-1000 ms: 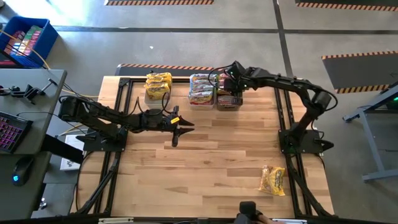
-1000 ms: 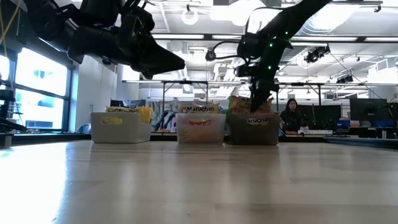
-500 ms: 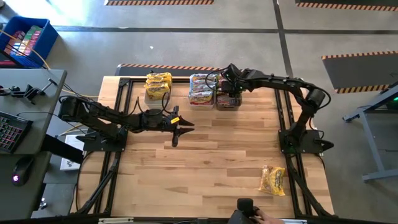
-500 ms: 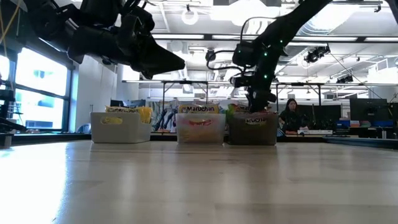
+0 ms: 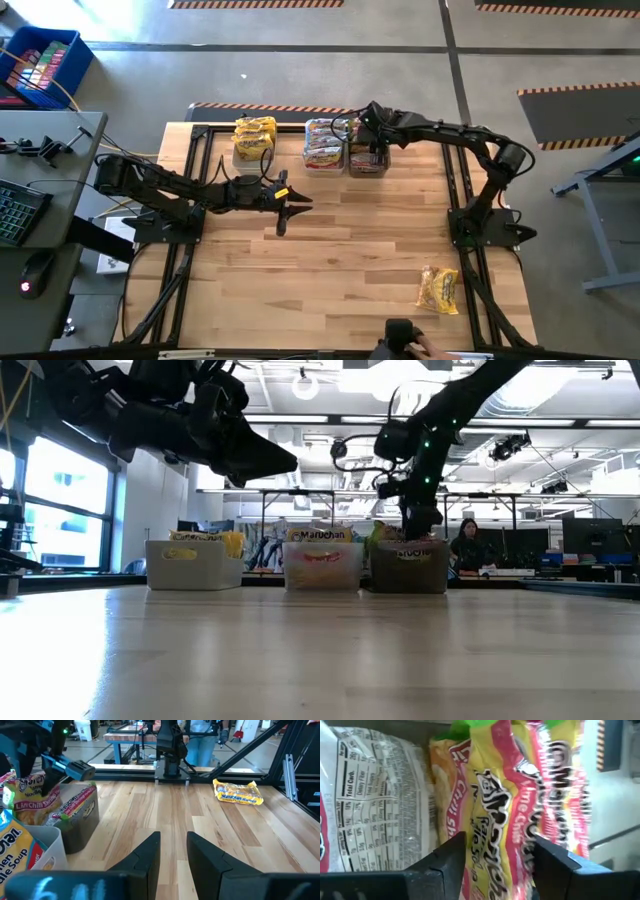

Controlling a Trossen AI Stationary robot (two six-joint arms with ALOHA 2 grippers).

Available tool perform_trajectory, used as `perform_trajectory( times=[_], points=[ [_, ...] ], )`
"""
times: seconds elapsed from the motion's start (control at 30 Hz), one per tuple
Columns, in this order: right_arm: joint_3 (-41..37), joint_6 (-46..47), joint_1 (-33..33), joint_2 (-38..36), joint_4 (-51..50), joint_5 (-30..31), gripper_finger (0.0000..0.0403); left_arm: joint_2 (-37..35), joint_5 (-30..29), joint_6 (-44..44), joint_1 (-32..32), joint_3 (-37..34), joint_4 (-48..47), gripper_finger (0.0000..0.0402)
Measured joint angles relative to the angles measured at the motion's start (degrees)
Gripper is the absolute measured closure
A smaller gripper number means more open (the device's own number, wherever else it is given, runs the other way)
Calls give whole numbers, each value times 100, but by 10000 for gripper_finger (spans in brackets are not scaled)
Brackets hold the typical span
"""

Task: Sort Maruchan noodles
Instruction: Put the green noodle pack into the transparent black bin

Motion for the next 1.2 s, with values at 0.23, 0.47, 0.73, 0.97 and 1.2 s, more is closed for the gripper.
perform_trajectory(
  times=[0.23,0.47,0.73,0.97,1.2],
  points=[
    [0,-93,60,-330,15,95,222,0,0,0,0,0,2,314],
    [0,125,33,-452,8,-214,259,0,-1,0,0,0,9,314],
    [0,303,-112,-191,473,-807,351,0,1,-7,-2,0,9,314],
    [0,285,-110,-88,527,-839,391,0,1,-9,0,0,7,314],
    [0,318,-139,-88,579,-815,359,2,1,-7,0,0,7,314]
  ],
)
